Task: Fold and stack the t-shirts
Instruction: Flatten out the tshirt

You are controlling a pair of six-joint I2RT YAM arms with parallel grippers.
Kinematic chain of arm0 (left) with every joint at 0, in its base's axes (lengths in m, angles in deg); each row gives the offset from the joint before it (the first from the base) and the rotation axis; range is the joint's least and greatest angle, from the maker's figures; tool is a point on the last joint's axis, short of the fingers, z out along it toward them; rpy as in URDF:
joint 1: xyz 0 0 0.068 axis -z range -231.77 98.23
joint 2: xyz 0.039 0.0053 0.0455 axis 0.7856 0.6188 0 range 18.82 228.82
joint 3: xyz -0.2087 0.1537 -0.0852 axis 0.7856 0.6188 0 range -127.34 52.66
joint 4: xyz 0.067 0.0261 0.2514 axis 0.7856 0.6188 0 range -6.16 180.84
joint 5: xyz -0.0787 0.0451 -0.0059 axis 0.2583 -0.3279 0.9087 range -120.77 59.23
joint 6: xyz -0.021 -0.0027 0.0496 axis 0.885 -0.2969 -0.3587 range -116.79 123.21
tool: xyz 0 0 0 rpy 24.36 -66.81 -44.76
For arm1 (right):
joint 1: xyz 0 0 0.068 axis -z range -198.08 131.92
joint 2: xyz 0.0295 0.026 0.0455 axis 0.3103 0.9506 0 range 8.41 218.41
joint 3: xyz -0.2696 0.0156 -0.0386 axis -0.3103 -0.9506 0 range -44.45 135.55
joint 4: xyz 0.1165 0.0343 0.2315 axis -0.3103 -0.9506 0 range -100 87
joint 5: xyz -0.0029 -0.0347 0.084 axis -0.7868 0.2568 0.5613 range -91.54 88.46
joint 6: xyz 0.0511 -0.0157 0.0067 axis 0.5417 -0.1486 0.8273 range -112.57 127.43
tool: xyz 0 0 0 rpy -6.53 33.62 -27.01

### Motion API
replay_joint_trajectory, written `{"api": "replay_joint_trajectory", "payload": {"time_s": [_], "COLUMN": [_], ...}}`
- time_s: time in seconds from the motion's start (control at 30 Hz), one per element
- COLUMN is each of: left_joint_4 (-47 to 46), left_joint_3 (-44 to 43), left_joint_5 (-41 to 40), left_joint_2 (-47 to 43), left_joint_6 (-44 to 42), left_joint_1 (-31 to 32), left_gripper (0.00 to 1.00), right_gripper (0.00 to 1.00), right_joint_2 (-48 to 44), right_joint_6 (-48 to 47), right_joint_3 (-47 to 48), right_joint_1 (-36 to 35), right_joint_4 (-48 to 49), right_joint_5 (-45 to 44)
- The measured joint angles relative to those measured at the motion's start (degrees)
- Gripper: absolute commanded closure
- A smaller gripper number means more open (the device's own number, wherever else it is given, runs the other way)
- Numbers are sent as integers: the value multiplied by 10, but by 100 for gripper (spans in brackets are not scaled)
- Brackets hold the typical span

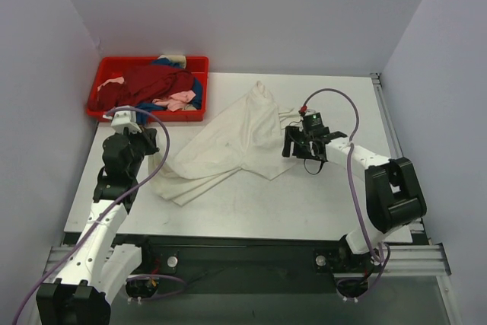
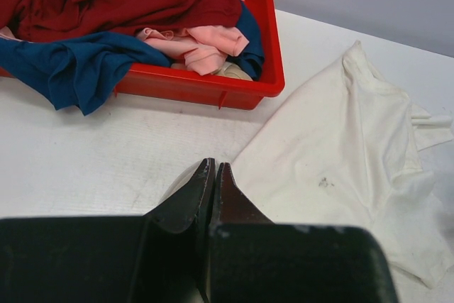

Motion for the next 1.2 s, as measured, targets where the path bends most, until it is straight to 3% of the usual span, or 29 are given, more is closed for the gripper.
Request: {"api": "replay_joint_trajectory", "payload": {"time_s": [0.93,1.2], "left_joint_4": [-6,-6], "left_joint_3": [8,8], "left_joint_5": [0,0], "left_joint_2": [-5,-6], "left_joint_6": [-2,-2], "left_joint_1": [-2,-2], "left_gripper": [100,100], "right_gripper": [34,57], "right_joint_2": [87,103], "right_joint_6": [-3,-7], "right_joint_3": [54,72], "right_joint_1": [-33,-33], "right_joint_4": [-49,-60], "right_joint_5": [-96,-96]}}
